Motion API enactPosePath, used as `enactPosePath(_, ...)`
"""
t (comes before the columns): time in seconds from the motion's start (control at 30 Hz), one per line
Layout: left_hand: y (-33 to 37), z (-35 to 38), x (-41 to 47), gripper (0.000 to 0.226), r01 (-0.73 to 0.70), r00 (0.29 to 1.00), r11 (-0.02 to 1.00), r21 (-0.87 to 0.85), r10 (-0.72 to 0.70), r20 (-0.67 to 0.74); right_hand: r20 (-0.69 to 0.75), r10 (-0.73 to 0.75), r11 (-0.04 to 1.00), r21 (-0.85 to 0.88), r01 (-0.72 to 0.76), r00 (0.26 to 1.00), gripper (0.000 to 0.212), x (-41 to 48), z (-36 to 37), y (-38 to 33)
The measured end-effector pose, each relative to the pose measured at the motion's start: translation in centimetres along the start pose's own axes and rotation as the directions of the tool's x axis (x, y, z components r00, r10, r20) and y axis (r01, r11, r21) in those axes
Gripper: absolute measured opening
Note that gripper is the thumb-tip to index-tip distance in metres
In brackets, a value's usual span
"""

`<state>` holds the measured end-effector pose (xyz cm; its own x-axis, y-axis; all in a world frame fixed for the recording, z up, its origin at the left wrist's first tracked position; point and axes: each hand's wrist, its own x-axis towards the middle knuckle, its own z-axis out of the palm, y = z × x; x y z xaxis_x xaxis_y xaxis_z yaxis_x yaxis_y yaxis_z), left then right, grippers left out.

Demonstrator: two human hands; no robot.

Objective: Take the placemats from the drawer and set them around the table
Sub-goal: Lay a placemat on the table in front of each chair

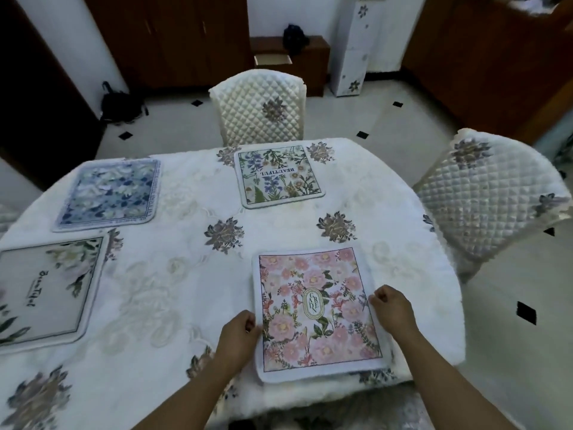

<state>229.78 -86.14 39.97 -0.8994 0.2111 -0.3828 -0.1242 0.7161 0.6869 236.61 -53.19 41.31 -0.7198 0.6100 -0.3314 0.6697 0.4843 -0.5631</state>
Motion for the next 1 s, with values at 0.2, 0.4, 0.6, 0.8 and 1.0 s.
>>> enactPosePath(0.2, -0.2, 4.6, -1.4, 0.008, 0.154, 0.971, 0.982, 0.107, -0.130, -0.201, 0.136, 0.005, 0.999, -0.039, 0.001, 0.991, 0.020, 1.0, 2.9, 4.8)
enactPosePath(0.4, 0.3, 9.9, -4.2, 0.041, 0.015, 0.947, 0.915, 0.403, 0.116, -0.298, -0.026, -0.543, 0.805, -0.298, 0.512, 0.839, 0.044, -3.1, 5.9, 5.2)
enactPosePath(0.6, 0.6, 15.9, -4.7, 0.053, -0.170, 0.974, 0.867, 0.469, 0.221, -0.056, 0.381, -0.699, 0.531, -0.289, 0.796, 0.605, 0.062, -6.3, 12.6, 4.9)
enactPosePath(0.8, -4.7, 13.1, -5.0, 0.062, -0.188, 0.969, 0.763, 0.619, 0.246, -0.009, 0.403, -0.652, 0.533, -0.358, 0.767, 0.642, 0.066, -3.1, 8.5, 10.2)
enactPosePath(1.0, -5.7, 10.8, -5.0, 0.063, -0.040, 0.988, 0.820, 0.571, 0.117, -0.100, 0.413, -0.572, 0.602, -0.375, 0.705, 0.708, 0.065, -0.5, 5.4, 10.3)
